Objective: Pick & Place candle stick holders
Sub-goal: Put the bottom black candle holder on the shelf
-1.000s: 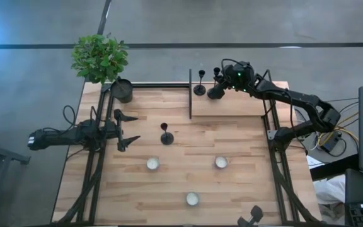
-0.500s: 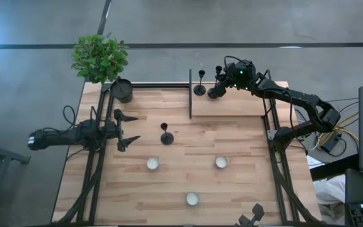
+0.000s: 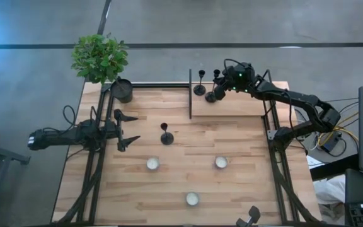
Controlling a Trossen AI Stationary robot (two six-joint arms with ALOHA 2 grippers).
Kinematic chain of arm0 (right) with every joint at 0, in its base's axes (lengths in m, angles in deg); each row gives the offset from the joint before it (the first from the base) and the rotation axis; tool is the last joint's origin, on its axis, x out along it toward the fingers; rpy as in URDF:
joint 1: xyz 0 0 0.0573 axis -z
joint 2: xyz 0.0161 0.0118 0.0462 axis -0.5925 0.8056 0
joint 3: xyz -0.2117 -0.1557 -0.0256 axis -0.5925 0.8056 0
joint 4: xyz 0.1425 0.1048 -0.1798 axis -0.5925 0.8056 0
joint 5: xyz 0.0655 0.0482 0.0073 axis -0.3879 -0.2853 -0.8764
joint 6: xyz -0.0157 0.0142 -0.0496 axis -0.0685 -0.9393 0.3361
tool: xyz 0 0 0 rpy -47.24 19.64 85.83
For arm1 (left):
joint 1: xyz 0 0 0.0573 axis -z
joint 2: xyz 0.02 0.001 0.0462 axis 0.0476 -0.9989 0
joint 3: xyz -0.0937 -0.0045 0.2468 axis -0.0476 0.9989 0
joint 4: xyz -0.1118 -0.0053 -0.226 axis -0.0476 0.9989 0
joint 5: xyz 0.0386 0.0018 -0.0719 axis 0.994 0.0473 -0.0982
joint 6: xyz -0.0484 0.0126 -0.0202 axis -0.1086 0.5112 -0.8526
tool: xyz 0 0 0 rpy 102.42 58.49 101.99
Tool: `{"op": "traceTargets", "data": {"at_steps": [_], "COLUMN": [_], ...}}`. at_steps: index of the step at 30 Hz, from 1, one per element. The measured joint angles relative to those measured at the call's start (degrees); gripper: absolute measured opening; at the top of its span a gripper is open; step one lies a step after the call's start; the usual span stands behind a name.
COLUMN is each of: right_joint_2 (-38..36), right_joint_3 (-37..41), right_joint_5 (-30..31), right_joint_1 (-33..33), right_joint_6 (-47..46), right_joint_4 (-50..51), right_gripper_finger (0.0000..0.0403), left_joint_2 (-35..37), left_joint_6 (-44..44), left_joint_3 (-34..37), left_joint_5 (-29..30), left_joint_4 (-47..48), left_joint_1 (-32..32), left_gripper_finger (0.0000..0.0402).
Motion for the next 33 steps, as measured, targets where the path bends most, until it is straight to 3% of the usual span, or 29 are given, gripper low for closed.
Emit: {"op": "traceTargets", "data": {"at_steps": [33], "right_joint_2": [0.0], "right_joint_3": [0.0], "right_joint_5": [-0.5], "right_joint_1": [-0.6], "right_joint_6": [2.9], "right_joint_4": [2.8], "right_gripper_finger": [0.0022], "left_joint_2": [0.0], "left_joint_6": [0.0], "left_joint_3": [0.0], "left_joint_5": [0.0], "left_joint_4": [0.0], "left_joint_1": [0.0], "left_gripper_finger": [0.0399]}}
